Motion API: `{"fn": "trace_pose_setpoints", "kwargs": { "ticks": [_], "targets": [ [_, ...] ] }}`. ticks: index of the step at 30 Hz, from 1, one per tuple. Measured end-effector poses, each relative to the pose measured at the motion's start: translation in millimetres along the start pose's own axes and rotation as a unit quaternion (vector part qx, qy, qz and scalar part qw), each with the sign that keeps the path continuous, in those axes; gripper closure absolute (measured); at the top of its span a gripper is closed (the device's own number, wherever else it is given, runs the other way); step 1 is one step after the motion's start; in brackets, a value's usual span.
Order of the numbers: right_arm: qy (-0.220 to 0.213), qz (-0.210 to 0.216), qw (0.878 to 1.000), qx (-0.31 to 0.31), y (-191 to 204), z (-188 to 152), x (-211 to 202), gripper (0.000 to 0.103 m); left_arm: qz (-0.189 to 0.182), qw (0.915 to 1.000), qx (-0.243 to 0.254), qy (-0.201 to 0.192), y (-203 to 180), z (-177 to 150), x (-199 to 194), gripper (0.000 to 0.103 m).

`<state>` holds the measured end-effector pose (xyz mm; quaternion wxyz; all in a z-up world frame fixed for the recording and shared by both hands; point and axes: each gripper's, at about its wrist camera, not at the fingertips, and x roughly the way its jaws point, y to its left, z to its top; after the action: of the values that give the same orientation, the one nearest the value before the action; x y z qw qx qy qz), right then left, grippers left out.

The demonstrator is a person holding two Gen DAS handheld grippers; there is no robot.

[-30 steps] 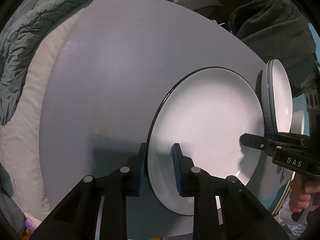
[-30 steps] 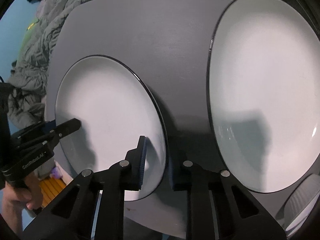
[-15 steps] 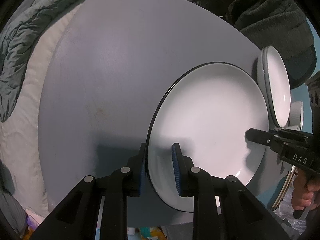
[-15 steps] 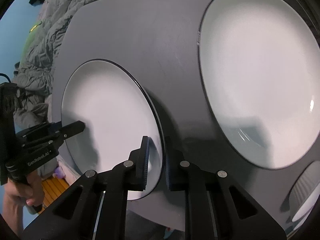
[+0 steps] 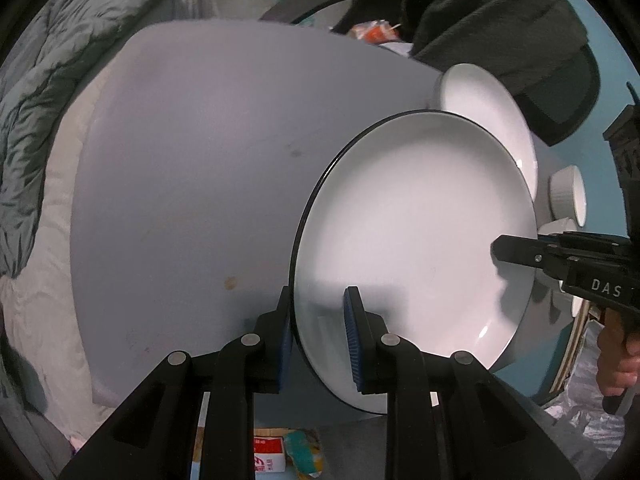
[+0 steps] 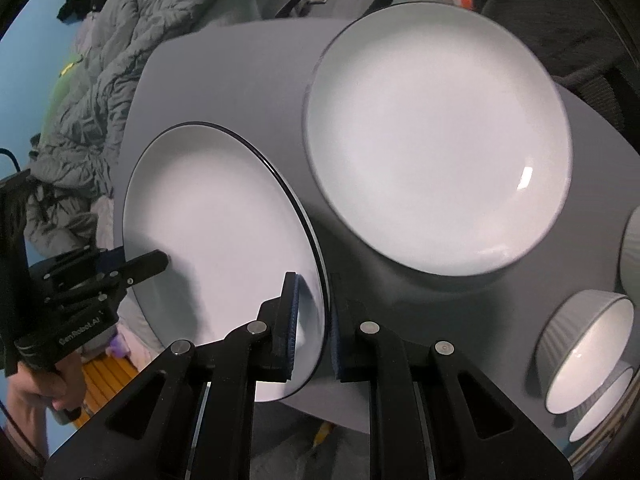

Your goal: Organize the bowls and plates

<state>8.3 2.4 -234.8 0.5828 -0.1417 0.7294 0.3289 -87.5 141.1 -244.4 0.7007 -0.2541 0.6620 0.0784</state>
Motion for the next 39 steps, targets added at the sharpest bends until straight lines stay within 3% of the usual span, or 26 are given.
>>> {"fn": "trace_pose_setpoints", "kwargs": {
  "ticks": [20, 39],
  "targets": [
    [-0.046, 0.015, 0.997, 0.068, -89.8, 28.8, -41.7, 0.089, 0.019, 0.9977, 0.065, -0.006, -88.4, 89.8, 14.6, 0.080],
    [-0.025, 0.031, 0.996, 0.078, -130.7, 58.4, -32.2, 0.089, 0.059, 0.9977, 0.028, 0.019, -113.8, 119.4, 43.1, 0.080]
  ]
}}
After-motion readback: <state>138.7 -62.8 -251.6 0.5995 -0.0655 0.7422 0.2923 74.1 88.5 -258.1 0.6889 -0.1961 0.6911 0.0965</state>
